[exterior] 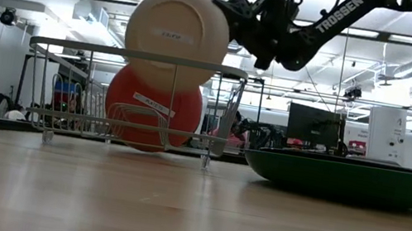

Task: Sort dishes
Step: Put the white plate into the dish rack

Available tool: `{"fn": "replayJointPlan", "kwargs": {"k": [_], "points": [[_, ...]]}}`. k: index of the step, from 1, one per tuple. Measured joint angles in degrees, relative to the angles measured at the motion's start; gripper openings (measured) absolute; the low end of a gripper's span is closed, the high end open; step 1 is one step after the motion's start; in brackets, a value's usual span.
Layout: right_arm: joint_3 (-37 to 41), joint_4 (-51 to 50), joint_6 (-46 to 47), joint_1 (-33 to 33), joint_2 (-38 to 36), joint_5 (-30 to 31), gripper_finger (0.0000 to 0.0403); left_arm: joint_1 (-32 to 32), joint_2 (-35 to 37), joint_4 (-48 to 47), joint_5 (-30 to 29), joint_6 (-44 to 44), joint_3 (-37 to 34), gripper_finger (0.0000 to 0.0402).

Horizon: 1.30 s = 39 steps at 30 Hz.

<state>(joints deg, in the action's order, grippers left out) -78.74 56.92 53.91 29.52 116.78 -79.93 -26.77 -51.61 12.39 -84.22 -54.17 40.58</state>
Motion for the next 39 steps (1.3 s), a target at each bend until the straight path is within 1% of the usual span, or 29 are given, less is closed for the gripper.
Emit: {"fn": "replayJointPlan", "kwargs": {"k": [15,22,25,39], "points": [[0.1,-14.9,-13.6,0.0,0.8,0.0,0.0,0.4,0.1,-0.2,0.4,0.0,0.0,0.0117],[0.1,-16.5,-16.4,-0.2,0.8,-1.2,0.0,0.4,0.1,-0.2,0.4,0.0,0.0,0.0117],[0.1,-18.2,-18.9,-0.2,0.8,-1.2,0.0,0.4,0.1,-0.3,1.3,0.0,0.0,0.0117],[0.1,-24.1,-28.1,0.3,0.8,-1.4,0.0,0.4,0.1,-0.5,1.4,-0.4,0.0,0.0117]]}}
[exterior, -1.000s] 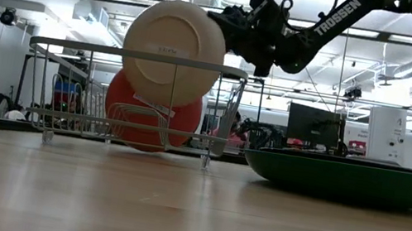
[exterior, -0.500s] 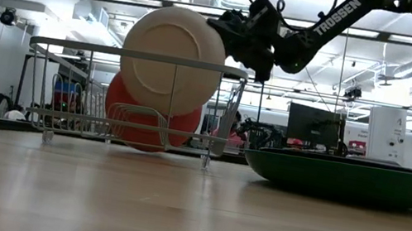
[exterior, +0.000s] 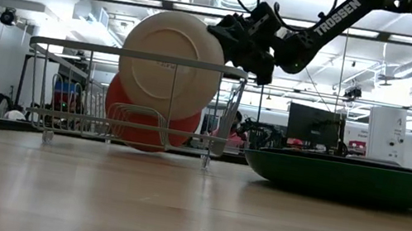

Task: Sort dishes
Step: Put the white plate into the dish rack

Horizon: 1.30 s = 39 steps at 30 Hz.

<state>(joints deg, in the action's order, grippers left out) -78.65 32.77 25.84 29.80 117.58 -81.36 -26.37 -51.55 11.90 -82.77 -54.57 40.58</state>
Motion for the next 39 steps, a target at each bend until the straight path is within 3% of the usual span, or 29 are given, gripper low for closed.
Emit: {"fn": "replayJointPlan", "kwargs": {"k": [8,18,32,39], "points": [[0.0,0.0,-0.5,0.0,0.0,0.8,0.0019,0.0,0.0,0.0,0.0,0.0,0.0,0.0117],[0.0,-1.1,1.1,0.8,0.0,8.3,0.0048,0.0,0.0,0.0,0.0,0.0,0.0,0.0117],[-0.2,-1.0,4.6,1.4,-0.1,11.7,0.0117,0.0,0.0,0.0,0.0,0.0,0.0,0.0117],[-1.5,-1.1,4.5,1.0,-0.1,16.5,0.0146,0.0,0.0,0.0,0.0,0.0,0.0,0.0117]]}}
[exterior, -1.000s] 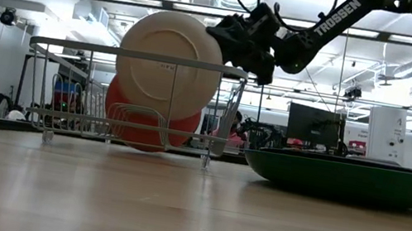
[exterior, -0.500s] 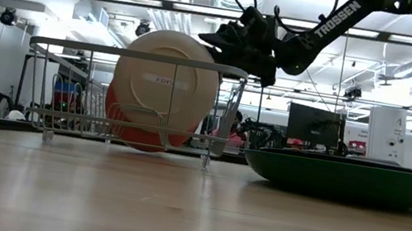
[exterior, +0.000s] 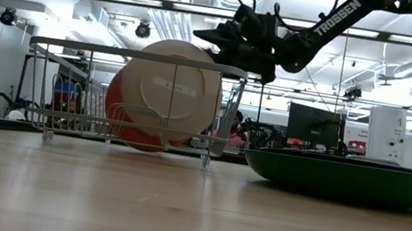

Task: Sort dishes
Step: Put the white plate into the dish rack, then put the green ceramic plate into the dish rack

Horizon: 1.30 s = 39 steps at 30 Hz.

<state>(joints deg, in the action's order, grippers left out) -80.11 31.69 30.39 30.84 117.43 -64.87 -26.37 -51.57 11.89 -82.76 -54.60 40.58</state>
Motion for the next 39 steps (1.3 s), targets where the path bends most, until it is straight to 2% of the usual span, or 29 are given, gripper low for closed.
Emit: {"fn": "replayJointPlan", "kwargs": {"k": [6,11,13,17,20,35,39], "points": [[-2.6,-0.6,-0.5,-1.2,0.0,0.6,0.0163,0.0,0.0,0.0,0.0,0.0,0.0,0.0117],[-5.6,-7.3,-4.8,-2.6,-0.1,3.9,0.0163,0.0,0.0,0.0,0.0,0.0,0.0,0.0117],[-6.8,-12.9,-8.7,-3.2,-0.1,6.7,0.016,0.0,0.0,0.0,0.0,0.0,0.0,0.0117],[-9.2,-24.8,-17.7,-4.4,-0.1,18.3,0.0163,0.0,0.0,0.0,0.0,0.0,0.0,0.0117],[-10.6,-28.3,-21.9,-5.0,-0.1,23.7,0.0175,0.0,0.0,0.0,0.0,0.0,0.0,0.0117],[-13.1,-28.8,-25.6,-6.0,-0.3,24.1,0.0235,0.0,0.0,0.0,0.0,0.0,0.0,0.0117],[-13.3,-31.9,-27.0,-5.4,-1.2,24.1,0.0242,0.0,0.0,-0.2,0.0,0.0,0.0,0.0117]]}}
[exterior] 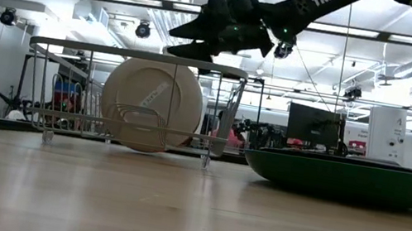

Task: Sort dishes
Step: Put the green ceramic plate into the dish rack

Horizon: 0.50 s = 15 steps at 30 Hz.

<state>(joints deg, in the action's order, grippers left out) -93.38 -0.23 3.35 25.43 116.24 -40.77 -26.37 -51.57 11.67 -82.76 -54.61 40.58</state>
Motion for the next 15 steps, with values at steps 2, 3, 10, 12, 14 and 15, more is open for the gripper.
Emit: {"fn": "replayJointPlan", "kwargs": {"k": [2,3,10,12,14,15], "points": [[0.0,-2.9,-1.0,0.4,-1.3,0.0,0.0243,0.0,0.0,-0.2,0.0,0.0,0.0,0.0117],[0.0,-4.3,-1.7,0.6,-2.1,0.2,0.0242,0.0,0.0,-0.2,0.0,0.0,0.0,0.0117],[0.0,-23.3,-10.5,1.0,-10.2,7.9,0.0226,0.0,0.0,-1.7,10.7,1.8,0.0,0.0117],[0.3,-29.0,-12.1,0.9,-12.8,12.3,0.0222,0.0,-0.3,-2.6,15.0,2.0,0.0,0.0117],[1.2,-33.3,-12.5,0.7,-15.1,16.0,0.0219,0.0,-0.5,-2.9,16.7,1.9,0.0,0.0117],[2.0,-35.6,-12.5,0.7,-16.2,17.3,0.0218,0.0,-0.6,-2.9,16.8,2.0,0.0,0.0117]]}}
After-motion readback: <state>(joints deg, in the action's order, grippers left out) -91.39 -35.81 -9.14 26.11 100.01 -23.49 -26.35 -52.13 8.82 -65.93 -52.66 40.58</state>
